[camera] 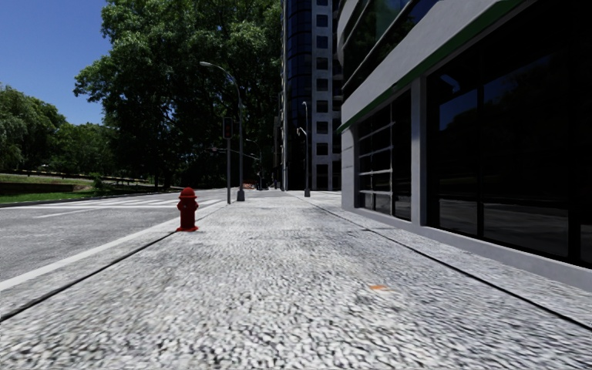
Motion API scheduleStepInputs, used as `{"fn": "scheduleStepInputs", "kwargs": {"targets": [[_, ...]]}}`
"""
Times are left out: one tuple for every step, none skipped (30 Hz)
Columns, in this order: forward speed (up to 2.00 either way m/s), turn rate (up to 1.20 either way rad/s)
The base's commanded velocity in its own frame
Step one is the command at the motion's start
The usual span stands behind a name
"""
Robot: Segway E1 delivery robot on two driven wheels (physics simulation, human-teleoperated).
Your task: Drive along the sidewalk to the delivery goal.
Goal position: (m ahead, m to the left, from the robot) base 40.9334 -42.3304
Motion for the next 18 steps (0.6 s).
{"fn": "scheduleStepInputs", "kwargs": {"targets": [[2.0, 0.0], [2.0, 0.0], [2.0, 0.0], [2.0, 0.0], [2.0, 0.0], [2.0, 0.0], [2.0, 0.0], [2.0, 0.0], [2.0, 0.0], [2.0, 0.0], [2.0, 0.0], [2.0, 0.0], [2.0, 0.0], [2.0, 0.0], [2.0, 0.0], [2.0, 0.0], [2.0, 0.0], [2.0, 0.0]]}}
